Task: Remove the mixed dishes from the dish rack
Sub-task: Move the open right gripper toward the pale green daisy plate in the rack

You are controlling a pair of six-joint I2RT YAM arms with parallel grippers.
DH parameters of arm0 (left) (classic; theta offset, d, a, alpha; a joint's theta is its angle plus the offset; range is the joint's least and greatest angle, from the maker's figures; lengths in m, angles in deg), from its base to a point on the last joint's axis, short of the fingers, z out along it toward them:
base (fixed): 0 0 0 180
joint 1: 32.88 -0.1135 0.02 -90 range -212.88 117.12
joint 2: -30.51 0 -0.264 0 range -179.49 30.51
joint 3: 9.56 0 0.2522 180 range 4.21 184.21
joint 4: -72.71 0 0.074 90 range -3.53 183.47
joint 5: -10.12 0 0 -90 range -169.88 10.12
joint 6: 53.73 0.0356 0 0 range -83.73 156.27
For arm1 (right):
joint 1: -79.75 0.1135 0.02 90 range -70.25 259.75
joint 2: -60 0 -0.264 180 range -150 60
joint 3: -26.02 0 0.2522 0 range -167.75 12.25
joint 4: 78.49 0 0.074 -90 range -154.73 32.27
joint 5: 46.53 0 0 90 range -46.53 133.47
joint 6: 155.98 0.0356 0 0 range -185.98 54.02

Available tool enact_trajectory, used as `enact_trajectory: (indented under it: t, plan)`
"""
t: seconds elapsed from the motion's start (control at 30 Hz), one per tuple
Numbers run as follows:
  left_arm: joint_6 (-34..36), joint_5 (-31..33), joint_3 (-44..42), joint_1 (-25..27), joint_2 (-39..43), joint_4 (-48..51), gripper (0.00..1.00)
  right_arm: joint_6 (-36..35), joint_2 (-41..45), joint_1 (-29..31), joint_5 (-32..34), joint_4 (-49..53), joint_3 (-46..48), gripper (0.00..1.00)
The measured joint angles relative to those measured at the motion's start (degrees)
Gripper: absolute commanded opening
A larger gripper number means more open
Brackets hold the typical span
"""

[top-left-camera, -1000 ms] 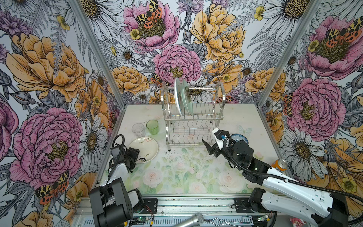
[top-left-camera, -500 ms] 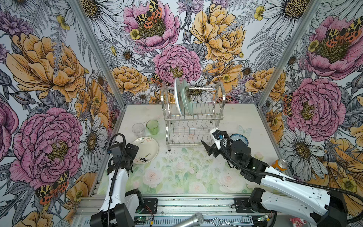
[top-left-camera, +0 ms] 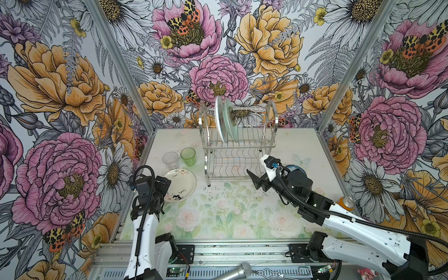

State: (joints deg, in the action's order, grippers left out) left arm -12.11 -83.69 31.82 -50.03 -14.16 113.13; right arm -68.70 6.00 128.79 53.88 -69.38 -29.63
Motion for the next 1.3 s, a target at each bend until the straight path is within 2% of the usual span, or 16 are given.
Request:
enact_trajectory:
  t: [0.6, 0.87, 1.3]
  plan:
    - [8.8, 1.0, 3.6, 16.5, 12.2, 0.3, 0.99, 7.5, -4.1, 0.0, -1.2, 2.7, -8.3, 0.88]
    - [10.0, -0.1, 4.0, 18.3, 17.6, 1.1, 0.99, 10.4, -6.6, 0.0, -1.1, 4.7, -14.0, 0.87]
    - [13.2, -3.8, 6.3, 21.8, 15.2, 1.6, 0.99, 11.7, -18.5, 0.0, -1.0, 5.8, -26.9, 0.87]
